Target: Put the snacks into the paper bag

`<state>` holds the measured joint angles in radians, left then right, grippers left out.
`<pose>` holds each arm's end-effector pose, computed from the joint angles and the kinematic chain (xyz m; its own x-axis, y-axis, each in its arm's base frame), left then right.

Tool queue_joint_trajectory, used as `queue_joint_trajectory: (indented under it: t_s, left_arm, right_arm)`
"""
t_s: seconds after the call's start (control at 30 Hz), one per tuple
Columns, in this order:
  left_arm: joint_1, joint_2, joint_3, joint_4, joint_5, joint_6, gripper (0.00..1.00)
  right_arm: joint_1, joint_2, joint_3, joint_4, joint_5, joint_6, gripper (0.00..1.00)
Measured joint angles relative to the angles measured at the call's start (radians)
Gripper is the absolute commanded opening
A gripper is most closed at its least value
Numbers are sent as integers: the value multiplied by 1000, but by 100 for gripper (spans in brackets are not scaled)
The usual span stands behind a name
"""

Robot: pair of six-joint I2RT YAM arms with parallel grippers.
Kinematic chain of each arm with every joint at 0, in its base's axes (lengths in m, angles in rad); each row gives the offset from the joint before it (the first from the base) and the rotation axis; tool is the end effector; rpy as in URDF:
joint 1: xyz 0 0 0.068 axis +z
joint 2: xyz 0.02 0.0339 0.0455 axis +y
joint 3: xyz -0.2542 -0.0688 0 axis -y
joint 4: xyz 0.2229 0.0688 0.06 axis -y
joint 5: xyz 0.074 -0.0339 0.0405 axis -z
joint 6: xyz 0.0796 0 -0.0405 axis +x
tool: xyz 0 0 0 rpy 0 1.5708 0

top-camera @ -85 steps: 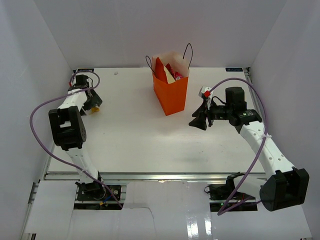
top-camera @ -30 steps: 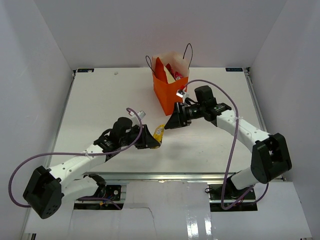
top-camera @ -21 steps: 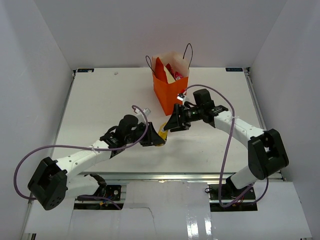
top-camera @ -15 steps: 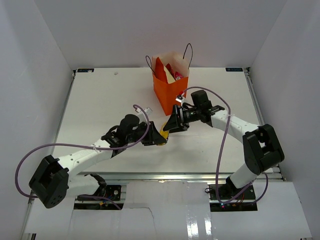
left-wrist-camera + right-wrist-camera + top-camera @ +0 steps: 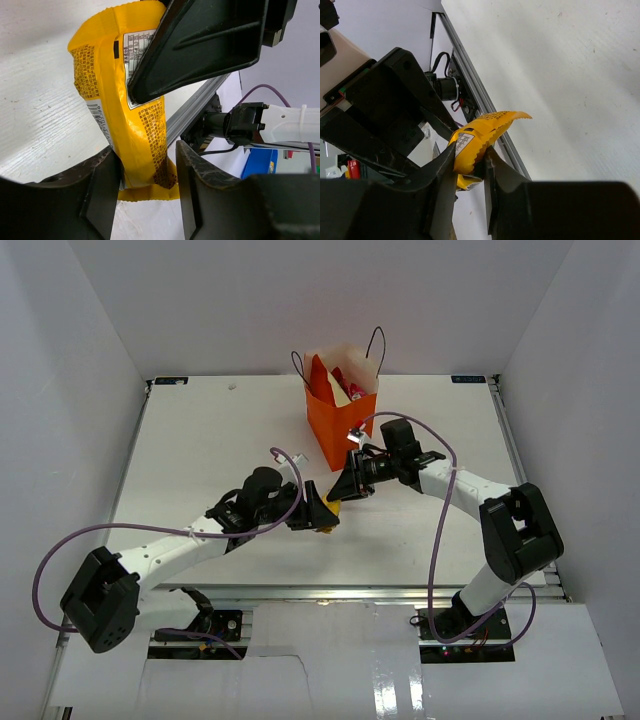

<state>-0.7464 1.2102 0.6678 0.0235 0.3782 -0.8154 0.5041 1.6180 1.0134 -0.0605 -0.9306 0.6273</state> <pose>0.1861 -0.2122 0.2143 -0.8804 -0.1073 -0.4620 0.3289 0.5636 -0.7577 0.2714 0.2226 0.2151 -0.9312 -0.1132 -0.3465 -0.3638 0.3517 0.8626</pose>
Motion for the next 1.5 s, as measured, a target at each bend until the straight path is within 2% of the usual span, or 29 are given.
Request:
queue_joint_trajectory:
  t_s: [0.03,0.27,0.37,0.6,0.77,0.97,1.13,1.2,1.23,1.27,1.37,1.5]
  left_arm:
    - [0,0,1,0,0,1,59]
    - [-1,-28,2,-16,2,24,72]
    - [-2,-103,7,-57,-9,54,78]
    - [-2,-334,40,-159,-105,101,79]
    - [-2,-464,10,-214,-172,91,79]
    - [-2,-560,-45,-280,-223,62,79]
    - [-2,-589,-48,-305,-240,48,79]
    - [-2,-600,-51,-310,-242,47,80]
    - [-2,-604,-52,-313,-243,47,80]
    - [-2,-606,-52,-315,-244,47,80]
    - [-2,-607,-52,-317,-246,47,80]
    - [-2,-612,-52,-320,-251,47,80]
  right_arm:
    - [0,0,0,4,-3,-2,24]
    - [-28,-33,-3,10,-66,-90,17]
    - [-70,-54,22,-21,-105,-201,13]
    - [-134,-106,256,-217,-109,-551,12]
    - [-138,-105,552,-302,11,-690,13]
    - [-144,-30,905,-297,242,-767,15]
    - [-144,97,1070,-261,411,-828,18]
    - [-138,145,1086,-242,470,-856,21]
    - [-136,168,1087,-233,504,-875,29]
    - [-132,194,1087,-230,533,-893,53]
    - [-113,262,1087,-230,597,-937,78]
    - [-97,308,1086,-244,634,-976,87]
